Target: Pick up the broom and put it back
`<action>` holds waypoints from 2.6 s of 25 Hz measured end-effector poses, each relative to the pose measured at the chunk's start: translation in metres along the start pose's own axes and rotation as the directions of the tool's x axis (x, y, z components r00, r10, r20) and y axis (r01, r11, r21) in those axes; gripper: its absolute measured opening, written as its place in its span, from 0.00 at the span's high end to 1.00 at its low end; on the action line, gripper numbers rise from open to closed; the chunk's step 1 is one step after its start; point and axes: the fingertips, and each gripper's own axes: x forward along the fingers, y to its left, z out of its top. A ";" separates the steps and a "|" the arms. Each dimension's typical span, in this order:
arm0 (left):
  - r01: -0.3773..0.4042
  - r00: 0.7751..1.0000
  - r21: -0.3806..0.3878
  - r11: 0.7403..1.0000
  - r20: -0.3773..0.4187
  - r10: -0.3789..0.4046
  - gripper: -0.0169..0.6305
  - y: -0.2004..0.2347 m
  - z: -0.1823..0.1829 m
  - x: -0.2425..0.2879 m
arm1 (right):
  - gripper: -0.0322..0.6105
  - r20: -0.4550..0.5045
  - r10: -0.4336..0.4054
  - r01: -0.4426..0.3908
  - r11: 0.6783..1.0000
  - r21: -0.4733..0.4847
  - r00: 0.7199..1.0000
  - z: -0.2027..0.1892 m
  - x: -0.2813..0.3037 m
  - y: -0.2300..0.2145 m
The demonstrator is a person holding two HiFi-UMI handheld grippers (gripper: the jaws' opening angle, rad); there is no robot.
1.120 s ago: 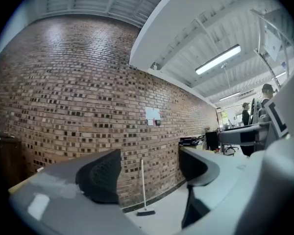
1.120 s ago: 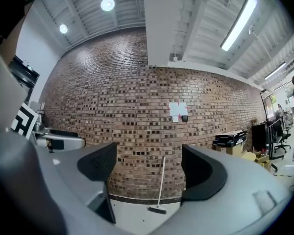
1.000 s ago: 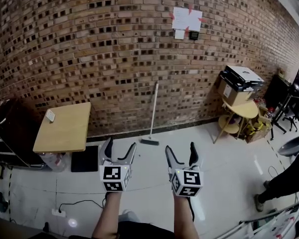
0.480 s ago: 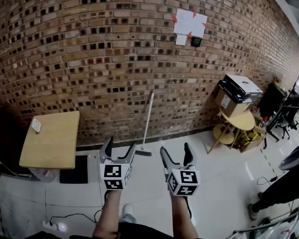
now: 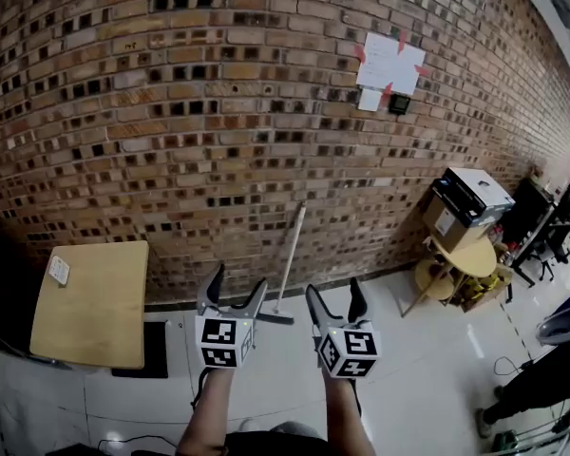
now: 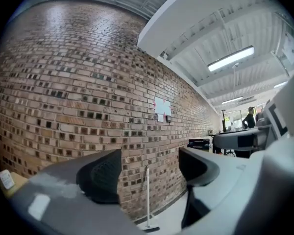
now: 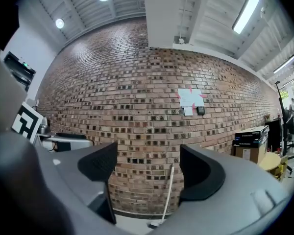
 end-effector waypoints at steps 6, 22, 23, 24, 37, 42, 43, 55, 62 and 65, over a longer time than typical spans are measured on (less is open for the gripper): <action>0.025 0.999 -0.011 1.000 -0.033 -0.026 0.40 0.016 -0.022 0.048 | 0.32 -0.032 -0.013 0.014 1.000 0.015 0.999 -0.021 0.050 -0.018; -0.074 0.997 0.023 0.997 -0.014 0.074 0.41 0.073 -0.022 0.269 | 0.32 0.041 0.171 -0.170 0.985 -0.018 0.984 0.001 0.286 -0.105; -0.084 0.996 0.027 0.996 -0.012 0.084 0.41 0.076 -0.021 0.282 | 0.32 0.045 0.183 -0.182 0.983 -0.020 0.982 0.004 0.301 -0.109; -0.095 0.995 0.030 0.995 -0.009 0.096 0.41 0.080 -0.020 0.294 | 0.32 0.045 0.198 -0.197 0.980 -0.021 0.979 0.004 0.317 -0.111; -0.316 0.947 0.032 0.948 -0.048 0.317 0.42 0.171 -0.012 0.340 | 0.33 -0.003 0.445 -0.445 0.895 0.024 0.895 -0.013 0.443 -0.064; -0.293 0.955 0.037 0.956 -0.042 0.294 0.42 0.183 -0.010 0.346 | 0.33 -0.006 0.421 -0.420 0.907 0.040 0.907 -0.021 0.453 -0.061; -0.283 0.958 0.038 0.958 -0.044 0.284 0.42 0.185 -0.011 0.348 | 0.33 -0.006 0.413 -0.412 0.910 0.040 0.911 -0.021 0.455 -0.062; 0.006 0.993 0.043 0.999 -0.120 -0.001 0.42 0.116 -0.043 0.418 | 0.34 -0.071 0.211 -0.208 0.977 0.043 0.975 -0.050 0.430 -0.146; 0.127 0.975 0.028 0.992 -0.187 -0.119 0.42 0.072 -0.078 0.446 | 0.34 -0.167 0.162 -0.150 0.985 0.081 0.973 -0.096 0.415 -0.182; 0.146 0.964 0.011 0.989 -0.229 -0.139 0.42 0.065 -0.097 0.451 | 0.34 -0.199 0.154 -0.136 0.985 0.102 0.968 -0.116 0.412 -0.185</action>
